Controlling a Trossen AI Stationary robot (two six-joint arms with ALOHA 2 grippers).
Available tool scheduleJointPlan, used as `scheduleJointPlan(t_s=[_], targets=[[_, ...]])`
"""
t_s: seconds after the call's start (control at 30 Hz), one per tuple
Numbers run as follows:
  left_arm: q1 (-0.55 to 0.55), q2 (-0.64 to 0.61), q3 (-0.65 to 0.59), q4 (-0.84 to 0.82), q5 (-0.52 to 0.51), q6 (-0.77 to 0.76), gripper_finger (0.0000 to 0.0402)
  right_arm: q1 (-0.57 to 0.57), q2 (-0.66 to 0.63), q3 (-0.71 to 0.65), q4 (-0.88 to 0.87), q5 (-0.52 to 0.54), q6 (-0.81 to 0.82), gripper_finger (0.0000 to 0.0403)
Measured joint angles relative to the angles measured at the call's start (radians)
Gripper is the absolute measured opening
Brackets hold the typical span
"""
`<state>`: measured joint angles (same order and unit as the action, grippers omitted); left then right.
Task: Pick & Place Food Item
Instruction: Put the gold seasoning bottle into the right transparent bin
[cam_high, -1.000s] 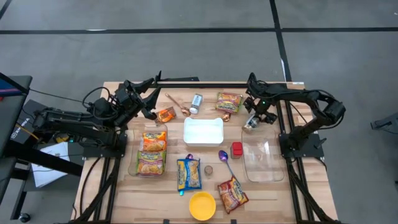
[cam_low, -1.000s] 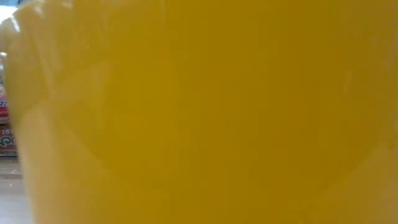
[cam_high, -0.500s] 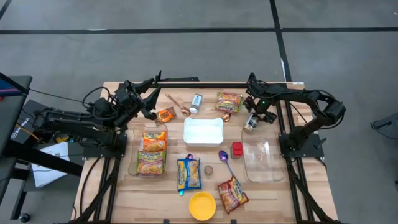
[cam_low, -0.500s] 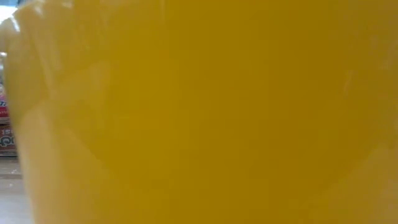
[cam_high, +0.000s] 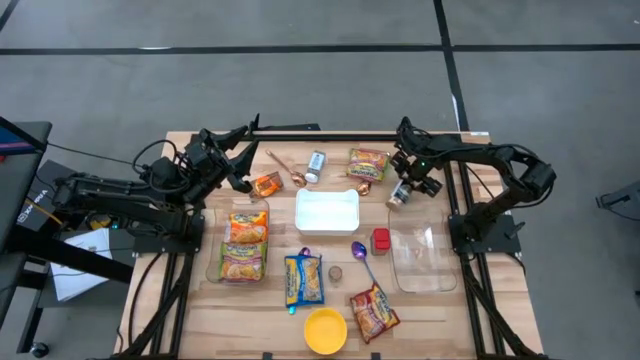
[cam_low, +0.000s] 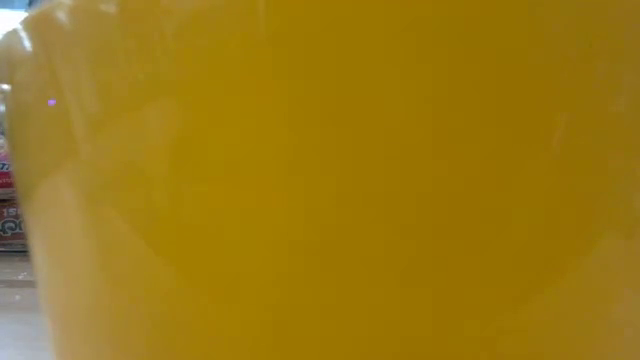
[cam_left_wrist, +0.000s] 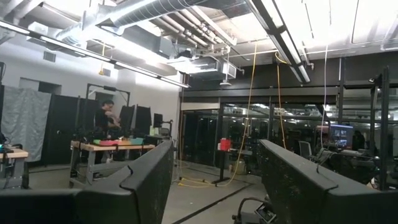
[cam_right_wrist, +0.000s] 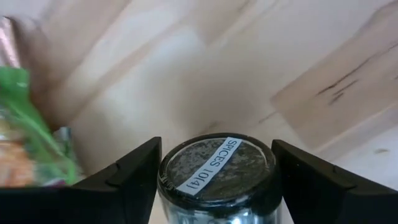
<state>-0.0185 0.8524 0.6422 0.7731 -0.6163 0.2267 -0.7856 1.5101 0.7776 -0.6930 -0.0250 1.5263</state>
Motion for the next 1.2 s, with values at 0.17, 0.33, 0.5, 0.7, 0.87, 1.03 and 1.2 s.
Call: scheduleJointPlan(t_s=[0.17, 0.33, 0.5, 0.7, 0.87, 1.03, 1.2], targets=[[0.0, 0.0, 0.0, -0.022, 0.0, 0.0, 0.0227, 0.0, 0.0, 0.017, 0.085, 0.001, 0.035, 0.0268], [0.0, 0.0, 0.0, -0.079, -0.021, -0.011, 0.0227, 0.0, -0.009, 0.088, 0.105, 0.025, 0.03, 0.0268], [0.0, 0.0, 0.0, -0.114, -0.068, -0.052, 0.0228, 0.0, -0.063, 0.178, 0.107, 0.099, -0.017, 0.0268], [0.0, 0.046, 0.0, -0.118, -0.088, -0.18, 0.0256, 0.017, -0.158, 0.274, 0.2, 0.185, -0.055, 0.0268], [0.0, 0.171, 0.036, -0.12, -0.084, -0.267, 0.0306, 0.068, -0.195, 0.358, 0.317, 0.191, -0.123, 0.0268], [0.011, 0.357, 0.146, -0.085, -0.083, -0.262, 0.0349, 0.145, -0.198, 0.458, 0.362, 0.19, -0.175, 0.0268], [0.047, 0.525, 0.264, -0.084, -0.083, -0.24, 0.0371, 0.203, -0.198, 0.532, 0.404, 0.19, -0.212, 0.0268]])
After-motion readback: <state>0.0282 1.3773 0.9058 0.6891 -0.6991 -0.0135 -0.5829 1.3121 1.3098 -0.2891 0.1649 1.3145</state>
